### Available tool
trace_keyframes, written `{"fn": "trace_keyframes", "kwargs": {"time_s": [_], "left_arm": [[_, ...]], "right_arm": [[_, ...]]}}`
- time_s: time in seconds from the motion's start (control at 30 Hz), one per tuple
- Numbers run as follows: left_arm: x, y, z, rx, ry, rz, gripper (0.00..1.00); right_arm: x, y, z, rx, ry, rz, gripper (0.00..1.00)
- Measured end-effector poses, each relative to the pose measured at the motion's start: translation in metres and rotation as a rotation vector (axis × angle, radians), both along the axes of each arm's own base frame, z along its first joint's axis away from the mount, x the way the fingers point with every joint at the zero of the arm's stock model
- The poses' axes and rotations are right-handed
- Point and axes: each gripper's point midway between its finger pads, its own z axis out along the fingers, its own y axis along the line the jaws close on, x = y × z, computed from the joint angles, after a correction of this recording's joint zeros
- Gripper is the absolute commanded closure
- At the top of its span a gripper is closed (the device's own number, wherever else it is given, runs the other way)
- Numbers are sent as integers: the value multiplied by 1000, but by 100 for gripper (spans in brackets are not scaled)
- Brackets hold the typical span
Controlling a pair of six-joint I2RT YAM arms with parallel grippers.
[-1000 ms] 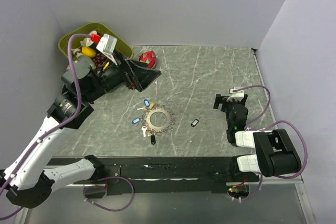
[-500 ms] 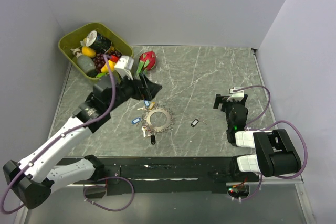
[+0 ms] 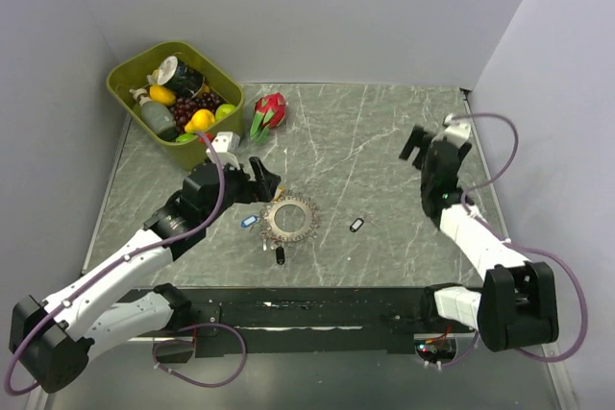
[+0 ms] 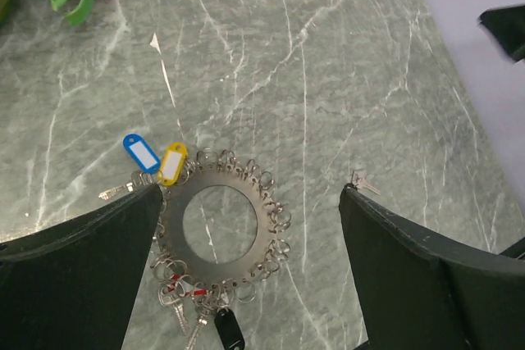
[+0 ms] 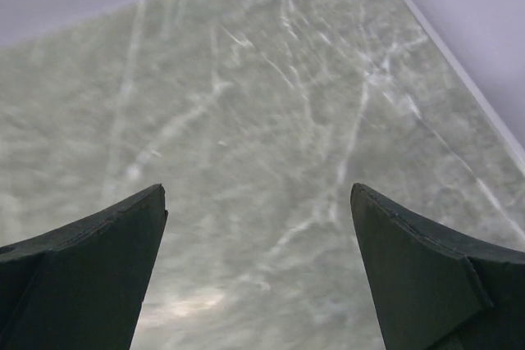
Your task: Put the keys on the keyring
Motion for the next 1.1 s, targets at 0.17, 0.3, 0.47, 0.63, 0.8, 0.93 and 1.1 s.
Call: {"fn": "trace_keyframes", "kwargs": {"time_s": [0.17,0.3,0.47,0.63,0.8,0.93,1.1], "left_arm": [[3,4,1,-8,-25,25,4],[7,5,-15,23,8,38,4],[11,-2,-43,69,74,22,4],[18,-3,-74,94,168,-1,2],[30,9,-113,89,306,17,3],[30,9,-138,99,393,6,5],[28,7,-154,109,458,-8,15]], "right_arm": [[-6,14,38,152,-8,23,0],[-19,26,29,219,33,99,0],[-32,61,18,247,74,284,0],[-59,114,18,202,77,474,0],[-70,173,2,141,157,627,0],[-75,206,-26,107,262,698,2],[-69,228,-48,86,358,735,7]]}}
